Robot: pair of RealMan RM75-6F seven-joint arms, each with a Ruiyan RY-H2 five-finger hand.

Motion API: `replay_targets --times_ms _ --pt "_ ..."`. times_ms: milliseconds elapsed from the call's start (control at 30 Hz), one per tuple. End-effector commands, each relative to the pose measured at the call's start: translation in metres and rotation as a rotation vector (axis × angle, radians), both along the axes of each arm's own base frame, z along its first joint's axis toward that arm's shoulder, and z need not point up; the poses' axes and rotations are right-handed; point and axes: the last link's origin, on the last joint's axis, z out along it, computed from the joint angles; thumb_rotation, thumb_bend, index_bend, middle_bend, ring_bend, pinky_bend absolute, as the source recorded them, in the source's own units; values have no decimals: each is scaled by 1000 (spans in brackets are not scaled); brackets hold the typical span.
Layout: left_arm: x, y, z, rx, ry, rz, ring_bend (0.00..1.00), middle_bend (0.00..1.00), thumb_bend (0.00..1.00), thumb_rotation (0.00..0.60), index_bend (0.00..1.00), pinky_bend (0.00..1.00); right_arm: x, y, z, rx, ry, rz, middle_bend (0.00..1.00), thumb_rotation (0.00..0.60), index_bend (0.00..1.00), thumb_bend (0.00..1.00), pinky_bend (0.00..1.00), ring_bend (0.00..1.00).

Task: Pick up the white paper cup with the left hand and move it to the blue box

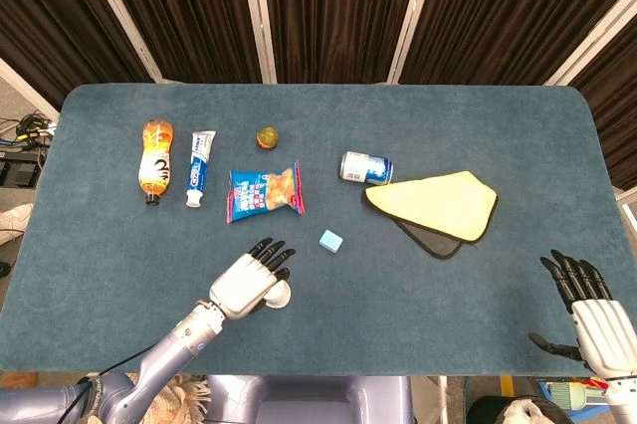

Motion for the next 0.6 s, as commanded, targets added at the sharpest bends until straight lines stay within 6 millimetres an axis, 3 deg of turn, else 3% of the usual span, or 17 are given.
replay_targets --times_ms 33,367,600 --pt "9 4 4 25 15 -41 58 108 235 600 392 116 -1 0 -1 3 6 -9 0 600 0 60 0 0" --pt "50 40 13 160 -1 -54 58 110 234 600 382 143 -2 2 -1 6 13 -24 0 600 0 59 0 0" --pt "70 69 2 244 -17 -39 58 114 234 600 374 198 -3 1 1 5 21 -28 0 600 0 61 0 0"
